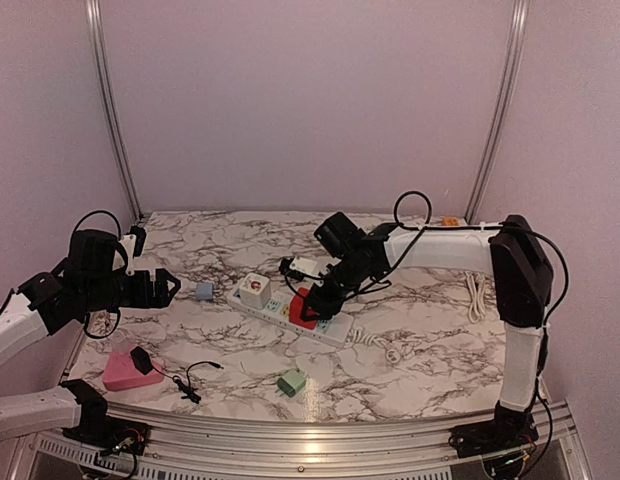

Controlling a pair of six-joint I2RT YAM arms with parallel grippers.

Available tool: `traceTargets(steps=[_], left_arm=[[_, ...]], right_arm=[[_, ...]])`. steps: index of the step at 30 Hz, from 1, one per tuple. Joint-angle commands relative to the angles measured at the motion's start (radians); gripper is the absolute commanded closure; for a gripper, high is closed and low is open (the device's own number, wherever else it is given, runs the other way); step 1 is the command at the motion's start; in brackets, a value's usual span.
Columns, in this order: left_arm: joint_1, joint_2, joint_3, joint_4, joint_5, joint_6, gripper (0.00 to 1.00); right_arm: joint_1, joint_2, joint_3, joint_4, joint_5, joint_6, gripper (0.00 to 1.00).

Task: Insert the plug
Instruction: Insert the plug into the socket slot.

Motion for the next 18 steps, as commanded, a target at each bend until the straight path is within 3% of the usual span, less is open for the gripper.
traceTargets(steps=[1,18], left_arm=[[0.007,-0.01,-0.01,-0.005,-0.009,0.007,0.01],[0.007,-0.009,-0.009,-0.006,-0.007,0.007,0.01]], right_arm=[[0.006,0.102,-0.018,-0.088,0.09,-0.02,1.0],[0.009,0.214,0.015,-0.146,0.087,-0.028,1.0]])
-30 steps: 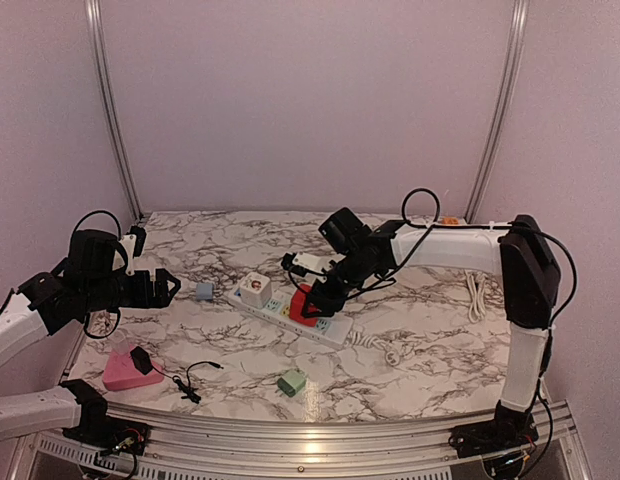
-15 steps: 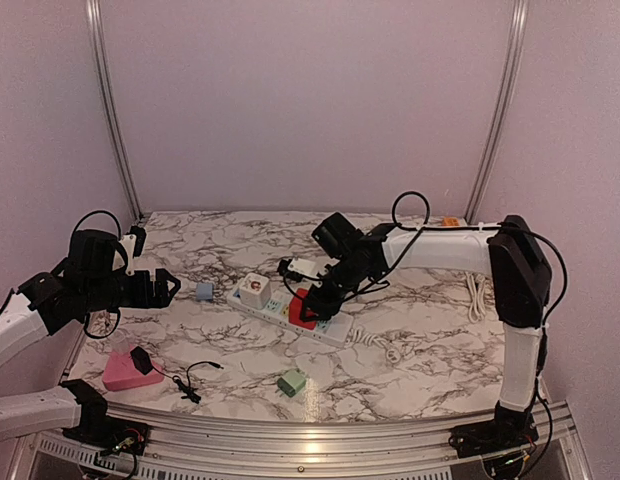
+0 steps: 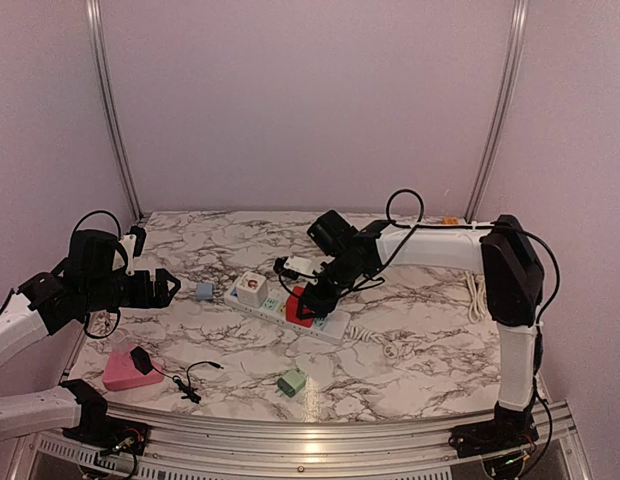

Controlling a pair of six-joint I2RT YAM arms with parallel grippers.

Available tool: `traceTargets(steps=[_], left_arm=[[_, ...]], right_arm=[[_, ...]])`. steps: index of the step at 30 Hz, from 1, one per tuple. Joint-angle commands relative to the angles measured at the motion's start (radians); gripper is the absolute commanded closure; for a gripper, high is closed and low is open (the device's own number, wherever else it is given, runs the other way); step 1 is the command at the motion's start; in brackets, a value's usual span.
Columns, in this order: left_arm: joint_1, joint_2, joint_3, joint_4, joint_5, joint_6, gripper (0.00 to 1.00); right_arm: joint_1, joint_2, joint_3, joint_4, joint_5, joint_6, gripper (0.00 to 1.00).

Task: Insert the plug
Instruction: Insert the plug into the socket slot.

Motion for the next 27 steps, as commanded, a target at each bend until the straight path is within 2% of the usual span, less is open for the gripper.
traceTargets(steps=[1,4,11,22,25,27], left_arm=[[0.006,-0.008,-0.009,-0.006,-0.006,0.007,0.01],[0.006,-0.007,-0.011,-0.006,-0.008,0.006,0.01],[0.006,-0.005,-0.011,-0.005,-0.01,0.004,0.01],[0.006,0.002,-0.01,-0.006,-0.009,0.003,0.01],[0.006,0.002,-0.012,-0.006,-0.015,0.002,0.01],[0.007,0.004,-0.012,-0.005,-0.017,0.003,0.01]], right_arm=[[0.002,0.144,-0.058,-0.116,0.072,-0.005,1.0],[0.005,0.15,-0.048,-0.135,0.107,-0.004,1.0],[0.004,0.083,-0.059,-0.1,0.078,0.012,0.73],[-0.003,-0.023,0.025,-0.086,0.094,0.038,0.48],[-0.009,-0.047,0.054,-0.074,0.096,0.053,0.35],[-0.011,-0.074,0.064,-0.054,0.089,0.062,0.21]])
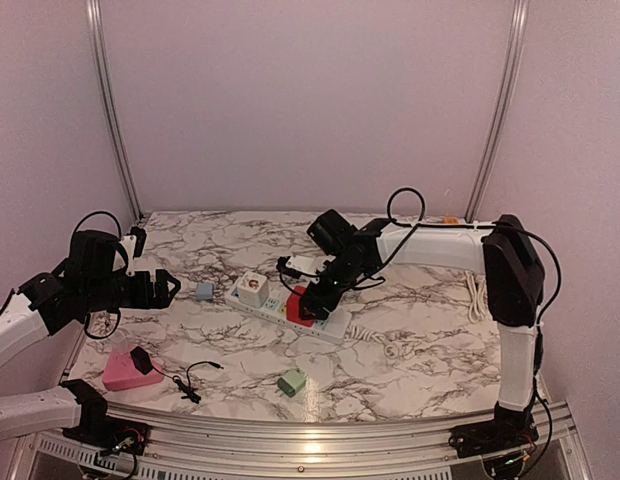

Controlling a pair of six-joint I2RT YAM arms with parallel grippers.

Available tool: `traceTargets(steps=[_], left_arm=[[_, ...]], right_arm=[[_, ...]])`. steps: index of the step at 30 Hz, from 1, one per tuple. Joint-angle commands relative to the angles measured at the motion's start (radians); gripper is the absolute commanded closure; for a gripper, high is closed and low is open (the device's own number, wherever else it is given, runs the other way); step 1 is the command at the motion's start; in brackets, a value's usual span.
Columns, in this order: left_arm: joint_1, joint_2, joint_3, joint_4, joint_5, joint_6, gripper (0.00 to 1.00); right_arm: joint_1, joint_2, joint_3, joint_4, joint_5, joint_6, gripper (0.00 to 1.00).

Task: Insert the plug
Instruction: Insert the plug into the socket slot, then pick up the plug from the center of the board.

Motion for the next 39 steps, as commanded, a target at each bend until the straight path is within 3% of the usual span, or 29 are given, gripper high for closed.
traceTargets(steps=[1,2,3,11,19,28,39], left_arm=[[0.006,0.003,-0.009,-0.005,-0.017,0.003,0.01],[0.007,0.004,-0.009,-0.005,-0.017,0.003,0.01],[0.007,0.005,-0.009,-0.005,-0.018,0.003,0.01],[0.007,0.016,-0.009,-0.005,-0.025,0.003,0.01],[0.007,0.029,-0.009,-0.005,-0.025,0.002,0.01],[0.006,0.038,-0.007,-0.006,-0.027,0.003,0.01],[0.007,0.044,-0.008,-0.007,-0.029,0.003,0.01]], right_arm=[[-0.018,-0.076,0.049,-0.01,0.044,0.028,0.15],[-0.018,-0.094,0.048,0.003,0.042,0.032,0.03],[-0.019,-0.109,0.047,0.014,0.038,0.037,0.02],[-0.007,-0.241,-0.023,0.069,0.032,0.073,0.01],[0.176,-0.394,-0.3,0.189,0.03,0.005,0.06],[0.334,-0.314,-0.44,0.254,0.151,0.14,0.1],[0.369,-0.211,-0.456,0.329,0.162,0.307,0.12]])
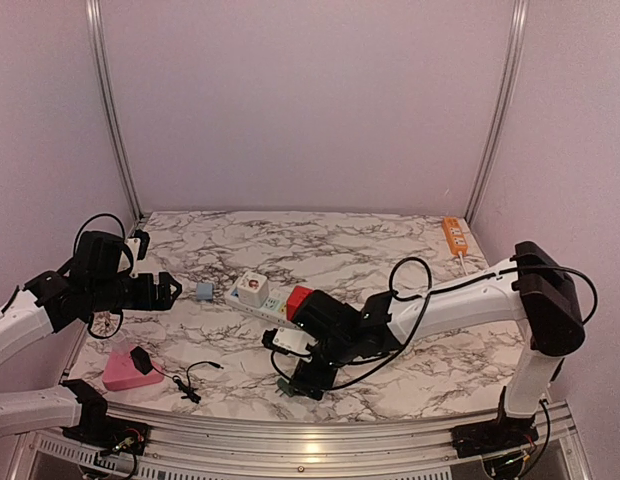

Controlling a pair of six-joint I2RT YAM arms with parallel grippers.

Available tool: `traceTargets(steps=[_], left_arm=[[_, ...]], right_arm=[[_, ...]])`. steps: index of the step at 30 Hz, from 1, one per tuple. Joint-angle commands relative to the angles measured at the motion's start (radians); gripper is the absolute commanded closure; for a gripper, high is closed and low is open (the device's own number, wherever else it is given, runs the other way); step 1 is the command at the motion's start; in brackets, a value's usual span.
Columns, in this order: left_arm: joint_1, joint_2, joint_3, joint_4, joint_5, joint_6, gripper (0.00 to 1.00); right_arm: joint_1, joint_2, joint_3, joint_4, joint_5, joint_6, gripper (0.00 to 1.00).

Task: Insert the plug
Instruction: Pick up the plug from the center of the board.

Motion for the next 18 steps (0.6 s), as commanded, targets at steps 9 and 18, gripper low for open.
traceTargets(steps=[9,18], left_arm=[[0.007,-0.002,-0.004,-0.007,-0.014,0.002,0.01],[0.006,-0.005,-0.005,-0.008,-0.014,0.002,0.01]], right_arm=[[0.028,0.075,0.025,0.053,0.019,0.11,0.22],[0.029,0.076,0.04,0.041,0.009,0.119,0.55]])
